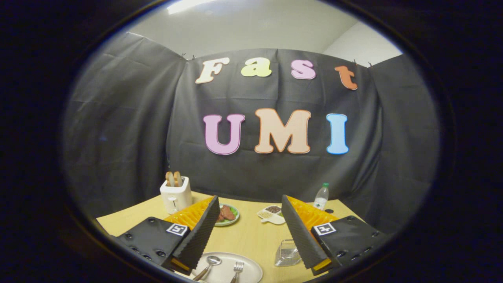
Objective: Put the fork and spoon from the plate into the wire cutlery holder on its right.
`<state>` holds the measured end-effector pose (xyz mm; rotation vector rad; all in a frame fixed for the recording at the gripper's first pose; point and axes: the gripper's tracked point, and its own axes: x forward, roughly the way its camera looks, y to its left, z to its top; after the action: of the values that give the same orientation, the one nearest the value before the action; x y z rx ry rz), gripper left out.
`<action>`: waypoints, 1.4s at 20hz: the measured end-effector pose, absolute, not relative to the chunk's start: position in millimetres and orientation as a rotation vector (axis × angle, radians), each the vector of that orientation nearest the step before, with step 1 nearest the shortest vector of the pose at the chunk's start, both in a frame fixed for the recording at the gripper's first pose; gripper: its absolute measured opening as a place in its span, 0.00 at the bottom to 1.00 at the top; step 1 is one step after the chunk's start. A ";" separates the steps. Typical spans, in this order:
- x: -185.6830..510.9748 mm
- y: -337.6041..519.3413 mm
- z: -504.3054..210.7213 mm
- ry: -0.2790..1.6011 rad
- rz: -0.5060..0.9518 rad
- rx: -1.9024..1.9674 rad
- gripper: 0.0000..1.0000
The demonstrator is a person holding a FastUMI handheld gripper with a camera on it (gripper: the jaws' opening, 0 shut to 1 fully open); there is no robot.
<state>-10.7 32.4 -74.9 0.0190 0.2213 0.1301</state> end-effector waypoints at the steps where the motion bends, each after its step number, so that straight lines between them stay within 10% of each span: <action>1: -11.6 33.7 -81.8 0.238 0.133 0.024 0.99; 28: -81.5 51.6 -273.8 0.826 0.242 0.023 1.00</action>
<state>-81.5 51.6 -273.8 0.0232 0.8262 0.2417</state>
